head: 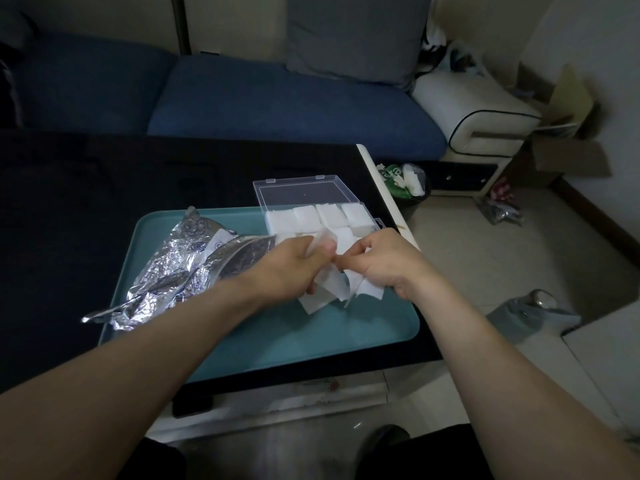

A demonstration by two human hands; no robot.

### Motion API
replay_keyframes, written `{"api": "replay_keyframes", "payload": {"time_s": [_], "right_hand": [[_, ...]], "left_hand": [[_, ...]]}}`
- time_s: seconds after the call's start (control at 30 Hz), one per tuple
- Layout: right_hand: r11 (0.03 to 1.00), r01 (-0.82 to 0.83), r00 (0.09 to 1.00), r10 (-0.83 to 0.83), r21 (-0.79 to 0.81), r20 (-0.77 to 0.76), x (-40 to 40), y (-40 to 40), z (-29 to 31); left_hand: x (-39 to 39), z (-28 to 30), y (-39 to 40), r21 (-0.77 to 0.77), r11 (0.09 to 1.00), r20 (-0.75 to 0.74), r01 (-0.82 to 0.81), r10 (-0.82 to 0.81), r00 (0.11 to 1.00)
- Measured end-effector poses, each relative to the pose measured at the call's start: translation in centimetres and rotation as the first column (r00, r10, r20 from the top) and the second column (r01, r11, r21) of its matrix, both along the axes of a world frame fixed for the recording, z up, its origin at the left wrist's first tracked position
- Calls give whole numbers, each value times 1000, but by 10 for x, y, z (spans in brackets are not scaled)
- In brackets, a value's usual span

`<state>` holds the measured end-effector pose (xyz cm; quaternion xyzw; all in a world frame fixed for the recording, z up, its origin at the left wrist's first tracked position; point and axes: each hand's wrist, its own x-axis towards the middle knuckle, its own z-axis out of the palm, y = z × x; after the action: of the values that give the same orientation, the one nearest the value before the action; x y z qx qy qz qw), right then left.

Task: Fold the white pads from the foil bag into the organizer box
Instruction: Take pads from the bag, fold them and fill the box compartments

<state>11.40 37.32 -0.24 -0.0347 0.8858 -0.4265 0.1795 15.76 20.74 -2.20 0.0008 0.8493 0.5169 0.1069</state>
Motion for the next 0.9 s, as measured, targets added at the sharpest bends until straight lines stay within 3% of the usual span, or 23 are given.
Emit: {"api": "replay_keyframes", "payload": {"time_s": [0.13, 0.23, 0.3, 0.43, 0.53, 0.67, 0.77, 0.83, 0.9], "right_hand": [[1000, 17, 998, -16, -16, 57, 1, -2, -4], [986, 43, 993, -24, -159, 119, 2, -3, -4], [975, 8, 991, 21, -221, 129, -1, 3, 0], [965, -256, 966, 258, -56, 36, -1, 13, 3], [973, -205, 977, 197, -108, -77, -3, 12, 2], [975, -132, 990, 122, -180, -66, -8, 17, 3], [972, -167, 982, 149, -167, -117, -5, 13, 3], [964, -230, 966, 209, -136, -153, -3, 13, 9], [937, -347, 931, 339, -40, -136, 0, 16, 16]], "left_hand": [[0, -4, -4, -189, 979, 7, 81, -81, 997], [-3, -7, -7, -226, 974, -19, 4, -9, 1000], [-4, -7, -9, -174, 982, -16, -71, 69, 997], [-8, -7, -10, 54, 984, 39, -169, 167, 985], [-8, -5, -8, 194, 970, 77, -144, 131, 988], [-6, 0, -5, 399, 907, 89, -137, 111, 990], [-6, 1, -5, 419, 898, 122, -135, 91, 988], [-8, 3, -9, 324, 936, 158, -137, 89, 983], [-8, 5, -14, 214, 976, 241, -38, -16, 971]]}}
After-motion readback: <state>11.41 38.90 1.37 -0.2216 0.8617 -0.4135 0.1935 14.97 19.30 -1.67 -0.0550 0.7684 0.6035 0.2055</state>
